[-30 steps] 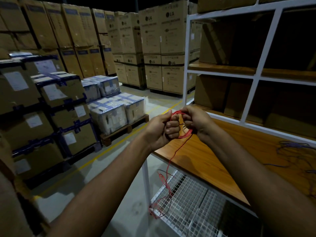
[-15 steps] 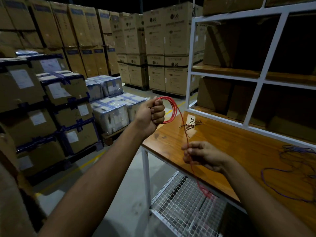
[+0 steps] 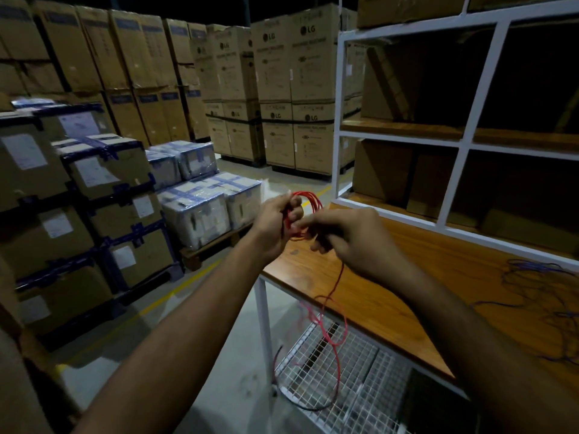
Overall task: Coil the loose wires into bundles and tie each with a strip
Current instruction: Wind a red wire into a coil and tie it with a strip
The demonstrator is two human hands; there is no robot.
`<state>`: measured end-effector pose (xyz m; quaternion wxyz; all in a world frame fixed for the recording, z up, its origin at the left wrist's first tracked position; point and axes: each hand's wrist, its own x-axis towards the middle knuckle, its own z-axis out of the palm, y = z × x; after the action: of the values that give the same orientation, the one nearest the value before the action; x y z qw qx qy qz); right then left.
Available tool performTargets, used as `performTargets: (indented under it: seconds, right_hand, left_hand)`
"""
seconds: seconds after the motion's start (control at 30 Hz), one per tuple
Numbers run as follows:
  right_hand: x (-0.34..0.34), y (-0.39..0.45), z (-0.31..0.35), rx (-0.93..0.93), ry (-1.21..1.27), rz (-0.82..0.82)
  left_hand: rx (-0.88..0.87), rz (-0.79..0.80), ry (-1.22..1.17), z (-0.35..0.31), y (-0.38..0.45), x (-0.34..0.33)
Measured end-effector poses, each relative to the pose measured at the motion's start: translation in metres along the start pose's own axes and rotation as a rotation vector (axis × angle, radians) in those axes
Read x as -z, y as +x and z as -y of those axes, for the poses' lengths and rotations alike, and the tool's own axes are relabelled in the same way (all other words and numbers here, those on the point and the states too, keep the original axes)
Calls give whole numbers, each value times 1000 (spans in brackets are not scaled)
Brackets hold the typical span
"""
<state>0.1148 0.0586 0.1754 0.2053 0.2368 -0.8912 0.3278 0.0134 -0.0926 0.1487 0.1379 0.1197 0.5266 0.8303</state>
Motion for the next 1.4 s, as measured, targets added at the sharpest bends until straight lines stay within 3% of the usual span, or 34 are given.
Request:
performTargets:
  seconds: [0.1, 0.2, 0.27, 0.4, 0.5, 0.63, 0.77, 0.87, 1.2, 1.4]
  right_hand:
    - [-2, 7, -8, -14, -163, -309]
    - [-6, 12, -23, -101, -319, -419]
    - [-5, 18, -36, -183, -298, -373]
    - [12, 31, -50, -251, -50, -112]
    - [20, 39, -60, -226, -90, -157]
    - [10, 41, -74, -369, -116, -149]
    - [1, 25, -87, -439, 316, 165]
    - [-4, 16, -98, -453, 404, 346]
    - [-21, -11, -119, -599, 758, 412]
    - [-48, -10, -106, -562, 753, 452]
  left_hand:
    - [16, 39, 33, 7, -7, -7]
    - [77, 129, 50, 9, -12, -11]
    - [130, 162, 11, 11, -12, -11]
    - [204, 171, -88, 15, -13, -7]
    - [243, 220, -110, 17, -15, -4]
    - [278, 264, -184, 11, -17, -3]
    - [226, 196, -203, 2, -16, 1]
    - [176, 147, -215, -4, -16, 4]
    - [36, 87, -277, -28, -8, 13]
    - [32, 69, -278, -30, -9, 11]
